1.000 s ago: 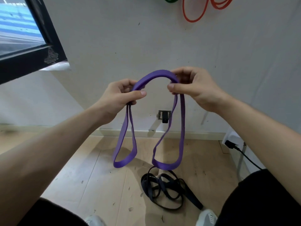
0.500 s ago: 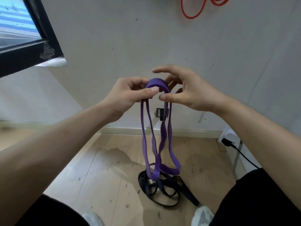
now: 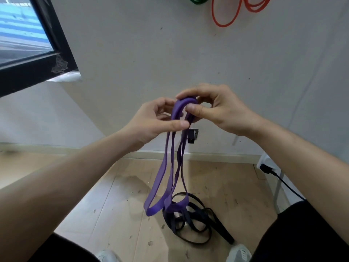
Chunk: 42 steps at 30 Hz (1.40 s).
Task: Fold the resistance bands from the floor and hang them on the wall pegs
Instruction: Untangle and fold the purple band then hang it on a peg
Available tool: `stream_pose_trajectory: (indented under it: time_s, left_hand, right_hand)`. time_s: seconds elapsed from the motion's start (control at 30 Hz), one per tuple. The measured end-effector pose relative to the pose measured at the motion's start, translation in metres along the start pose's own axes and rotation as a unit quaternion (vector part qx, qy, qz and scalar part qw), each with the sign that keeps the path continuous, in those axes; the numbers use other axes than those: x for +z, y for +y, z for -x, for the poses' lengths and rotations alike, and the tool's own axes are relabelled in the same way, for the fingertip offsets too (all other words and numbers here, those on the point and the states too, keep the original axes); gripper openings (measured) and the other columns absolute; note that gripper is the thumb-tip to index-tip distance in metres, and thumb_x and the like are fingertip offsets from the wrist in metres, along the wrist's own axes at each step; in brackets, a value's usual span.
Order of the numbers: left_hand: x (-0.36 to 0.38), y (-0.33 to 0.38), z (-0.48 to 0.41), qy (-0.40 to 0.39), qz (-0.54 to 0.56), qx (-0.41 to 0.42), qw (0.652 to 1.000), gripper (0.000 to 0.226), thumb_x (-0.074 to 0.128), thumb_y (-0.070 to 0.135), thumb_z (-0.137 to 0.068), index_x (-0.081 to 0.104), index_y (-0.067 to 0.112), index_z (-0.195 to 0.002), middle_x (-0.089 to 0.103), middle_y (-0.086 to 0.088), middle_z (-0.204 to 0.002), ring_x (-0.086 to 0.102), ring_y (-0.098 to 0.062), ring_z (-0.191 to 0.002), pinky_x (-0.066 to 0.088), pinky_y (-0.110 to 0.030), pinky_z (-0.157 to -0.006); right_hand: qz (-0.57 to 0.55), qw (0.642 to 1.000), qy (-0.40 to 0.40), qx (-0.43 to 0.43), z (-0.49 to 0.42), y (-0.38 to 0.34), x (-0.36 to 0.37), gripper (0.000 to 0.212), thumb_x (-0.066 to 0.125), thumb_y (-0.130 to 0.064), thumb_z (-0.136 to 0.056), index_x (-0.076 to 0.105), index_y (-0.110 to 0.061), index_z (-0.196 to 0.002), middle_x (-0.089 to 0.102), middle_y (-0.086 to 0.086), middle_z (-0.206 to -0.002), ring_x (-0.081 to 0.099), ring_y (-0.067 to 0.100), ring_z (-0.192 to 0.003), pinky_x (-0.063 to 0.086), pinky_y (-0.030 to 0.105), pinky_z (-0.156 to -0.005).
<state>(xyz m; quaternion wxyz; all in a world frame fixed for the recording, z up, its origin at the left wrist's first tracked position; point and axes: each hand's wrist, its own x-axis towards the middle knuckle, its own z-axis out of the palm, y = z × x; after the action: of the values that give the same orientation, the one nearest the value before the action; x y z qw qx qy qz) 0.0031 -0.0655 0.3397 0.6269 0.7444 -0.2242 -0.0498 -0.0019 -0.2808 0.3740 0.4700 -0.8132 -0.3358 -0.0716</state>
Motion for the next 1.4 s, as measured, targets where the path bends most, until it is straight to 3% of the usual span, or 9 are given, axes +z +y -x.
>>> stream_pose_trajectory:
  time_s: [0.2,0.43,0.6,0.7,0.83,1.0,1.1,1.27,1.4]
  left_hand:
    - [0.015,-0.017,0.007,-0.075,-0.054,-0.044,0.995,0.066,0.087,0.029,-0.068,0.062,0.017,-0.126,0.074,-0.002,-0.115,0.071,-0.013,-0.108,0.057,-0.028,-0.092]
    - [0.033,-0.042,0.0,-0.036,-0.052,-0.073,0.995,0.028,0.086,0.019,-0.076,0.07,0.014,-0.098,0.075,-0.01,-0.102,0.073,-0.026,-0.097,0.06,-0.044,-0.091]
    - [0.034,-0.051,-0.004,-0.05,-0.086,-0.077,0.992,0.027,0.085,0.02,-0.08,0.066,0.017,-0.1,0.071,-0.005,-0.091,0.072,-0.023,-0.085,0.06,-0.029,-0.076]
    - [0.034,-0.048,-0.007,-0.044,-0.066,-0.09,0.993,0.028,0.083,0.016,-0.082,0.067,0.014,-0.105,0.072,-0.002,-0.09,0.071,-0.017,-0.081,0.061,-0.029,-0.075]
    - [0.025,-0.043,-0.013,0.006,-0.049,-0.1,0.994,0.032,0.083,0.027,-0.08,0.071,0.01,-0.105,0.071,-0.006,-0.085,0.069,-0.019,-0.073,0.059,-0.035,-0.076]
    - [0.01,-0.039,-0.018,0.044,-0.031,-0.089,0.995,0.06,0.089,0.051,-0.055,0.076,0.012,-0.098,0.07,0.002,-0.077,0.065,-0.014,-0.067,0.054,-0.029,-0.071]
    - [0.001,-0.033,-0.018,0.034,-0.027,-0.07,0.997,0.067,0.093,0.057,-0.048,0.076,0.01,-0.092,0.068,-0.001,-0.077,0.065,-0.015,-0.069,0.055,-0.028,-0.072]
    - [-0.001,-0.016,-0.014,0.012,-0.032,-0.05,0.998,0.038,0.086,0.033,-0.066,0.074,0.007,-0.091,0.063,0.002,-0.069,0.057,-0.012,-0.064,0.049,-0.019,-0.062]
    - [0.001,-0.008,-0.011,-0.032,-0.046,-0.034,0.998,0.029,0.087,0.023,-0.068,0.077,0.01,-0.092,0.069,-0.002,-0.071,0.06,-0.011,-0.063,0.049,-0.02,-0.062]
  right_hand:
    - [-0.135,0.989,0.063,-0.024,-0.002,-0.008,-0.003,0.023,0.064,-0.007,-0.095,0.067,-0.013,-0.117,0.069,0.023,-0.099,0.069,0.042,-0.09,0.061,0.044,-0.079]
    - [-0.284,0.949,0.136,-0.002,-0.004,-0.008,-0.012,0.022,0.059,-0.001,-0.096,0.063,-0.007,-0.116,0.067,0.012,-0.098,0.068,0.029,-0.092,0.059,0.045,-0.083]
    - [-0.358,0.909,0.212,0.029,-0.002,0.009,-0.039,0.021,0.051,0.003,-0.099,0.061,-0.004,-0.116,0.066,0.012,-0.1,0.069,0.027,-0.095,0.058,0.049,-0.085]
    - [-0.397,0.878,0.26,0.066,-0.001,0.026,-0.055,0.02,0.05,0.003,-0.099,0.062,-0.004,-0.113,0.068,0.013,-0.096,0.071,0.027,-0.089,0.059,0.049,-0.084]
    - [-0.415,0.857,0.275,0.137,0.007,0.051,-0.07,0.023,0.044,0.007,-0.101,0.059,-0.006,-0.114,0.064,0.014,-0.095,0.069,0.014,-0.061,0.06,0.05,-0.087]
    - [-0.374,0.876,0.189,0.24,0.028,0.089,-0.081,0.041,0.043,0.015,-0.097,0.057,-0.006,-0.128,0.066,0.015,-0.107,0.07,0.029,-0.096,0.062,0.043,-0.077]
    - [-0.283,0.905,0.068,0.309,0.039,0.106,-0.076,0.04,0.051,0.018,-0.091,0.06,-0.005,-0.123,0.066,0.014,-0.114,0.068,0.033,-0.105,0.061,0.046,-0.086]
    - [-0.009,0.934,-0.152,0.324,0.036,0.103,-0.05,0.041,0.077,-0.003,-0.083,0.066,-0.016,-0.12,0.072,0.006,-0.117,0.068,0.024,-0.111,0.055,0.042,-0.099]
    - [0.017,0.957,-0.151,0.247,0.018,0.069,-0.024,0.077,0.087,-0.027,-0.076,0.049,-0.028,-0.143,0.061,-0.011,-0.132,0.054,0.006,-0.126,0.046,0.018,-0.093]
